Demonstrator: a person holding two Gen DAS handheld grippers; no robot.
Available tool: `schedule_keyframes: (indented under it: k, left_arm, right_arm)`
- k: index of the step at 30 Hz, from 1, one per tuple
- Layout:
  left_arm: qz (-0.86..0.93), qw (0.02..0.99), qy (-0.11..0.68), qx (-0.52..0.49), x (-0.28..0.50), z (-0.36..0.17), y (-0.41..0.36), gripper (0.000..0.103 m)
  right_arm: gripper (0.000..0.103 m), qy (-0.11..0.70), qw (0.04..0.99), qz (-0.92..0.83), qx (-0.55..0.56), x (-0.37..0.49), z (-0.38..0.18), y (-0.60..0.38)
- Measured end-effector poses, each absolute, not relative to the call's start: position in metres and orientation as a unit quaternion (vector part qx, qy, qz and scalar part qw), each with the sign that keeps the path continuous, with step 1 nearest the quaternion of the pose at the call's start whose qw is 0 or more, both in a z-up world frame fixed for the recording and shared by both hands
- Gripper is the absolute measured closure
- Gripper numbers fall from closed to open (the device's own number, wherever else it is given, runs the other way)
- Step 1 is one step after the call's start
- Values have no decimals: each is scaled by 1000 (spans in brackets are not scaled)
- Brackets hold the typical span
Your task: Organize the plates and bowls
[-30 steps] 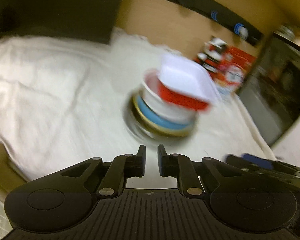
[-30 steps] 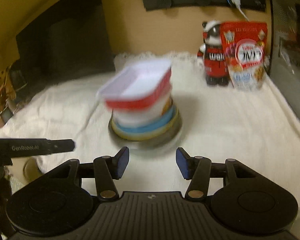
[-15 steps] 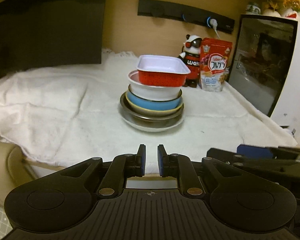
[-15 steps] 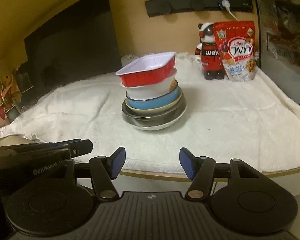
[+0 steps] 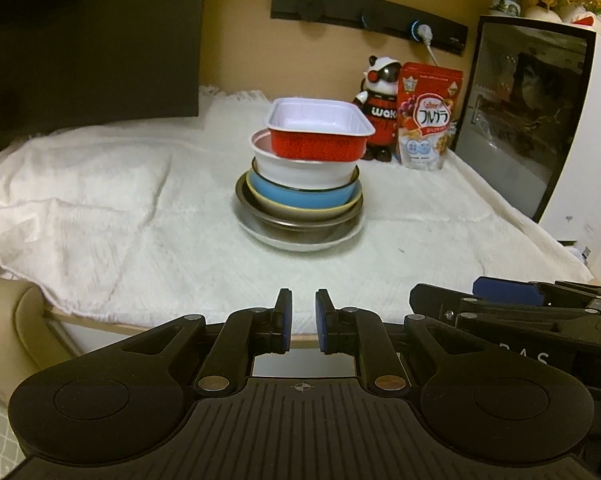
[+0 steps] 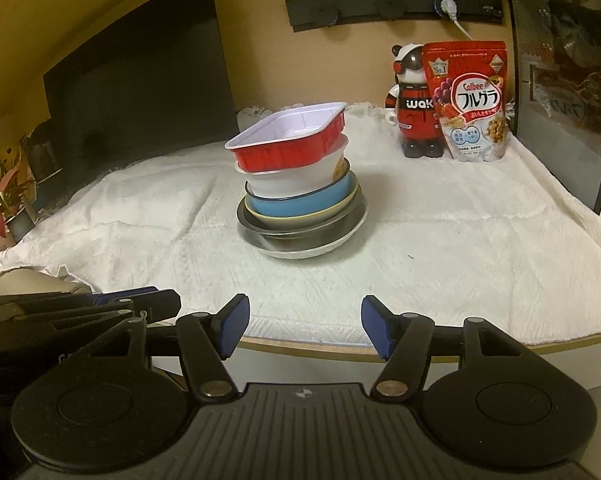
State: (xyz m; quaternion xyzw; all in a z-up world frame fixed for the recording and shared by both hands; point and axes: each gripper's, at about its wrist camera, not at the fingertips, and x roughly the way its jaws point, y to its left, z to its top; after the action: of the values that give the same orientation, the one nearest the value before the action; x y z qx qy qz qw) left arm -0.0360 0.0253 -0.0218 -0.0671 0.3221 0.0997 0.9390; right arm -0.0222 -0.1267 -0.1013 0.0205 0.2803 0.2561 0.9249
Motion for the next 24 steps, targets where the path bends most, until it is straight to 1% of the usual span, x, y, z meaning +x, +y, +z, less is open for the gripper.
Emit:
schedule_keyframes:
  k: [24]
  left_arm:
    - [96,937,329,-70,-32,-22,26,88]
  right_arm:
    - [40,291,922,257,17,-16,-103,-125]
